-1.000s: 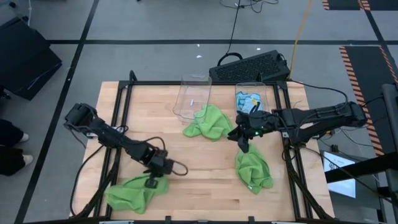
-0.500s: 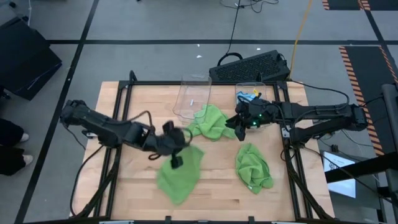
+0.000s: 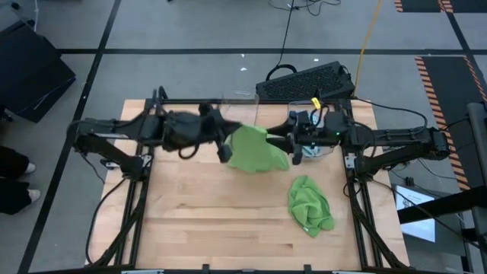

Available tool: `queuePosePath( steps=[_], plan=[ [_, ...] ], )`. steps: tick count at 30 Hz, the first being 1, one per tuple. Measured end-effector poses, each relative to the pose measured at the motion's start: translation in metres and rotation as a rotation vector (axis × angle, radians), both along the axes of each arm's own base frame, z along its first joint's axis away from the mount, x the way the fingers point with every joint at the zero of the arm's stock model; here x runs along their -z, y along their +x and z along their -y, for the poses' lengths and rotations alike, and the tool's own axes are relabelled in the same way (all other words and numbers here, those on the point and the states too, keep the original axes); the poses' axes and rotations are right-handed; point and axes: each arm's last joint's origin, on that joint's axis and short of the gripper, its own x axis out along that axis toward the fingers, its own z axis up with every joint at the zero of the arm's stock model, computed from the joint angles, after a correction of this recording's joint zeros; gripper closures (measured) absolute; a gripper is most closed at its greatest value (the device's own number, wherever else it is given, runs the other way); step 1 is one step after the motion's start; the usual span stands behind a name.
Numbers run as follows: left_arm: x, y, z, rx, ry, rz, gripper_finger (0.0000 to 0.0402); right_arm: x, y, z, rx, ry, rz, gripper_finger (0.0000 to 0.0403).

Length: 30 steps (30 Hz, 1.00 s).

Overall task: Fold microfiber towels
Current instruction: Fold the bottom left green microfiber towel

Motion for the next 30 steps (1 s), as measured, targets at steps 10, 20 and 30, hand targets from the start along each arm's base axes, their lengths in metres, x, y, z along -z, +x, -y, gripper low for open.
queuePosePath(
  steps=[10,20,30],
  plan=[
    [-0.019,-0.002,-0.019,0.095,-0.023,0.093,0.0399,-0.016,-0.001,0.001,0.052,0.021,0.105,0.0165],
    [-0.021,-0.004,-0.018,0.101,-0.133,0.132,0.04,-0.026,-0.001,-0.005,0.045,-0.129,0.023,0.018],
    [-0.02,-0.004,-0.019,0.03,-0.229,0.17,0.0398,-0.051,0.011,-0.044,0.239,-0.433,-0.087,0.0181]
  ],
)
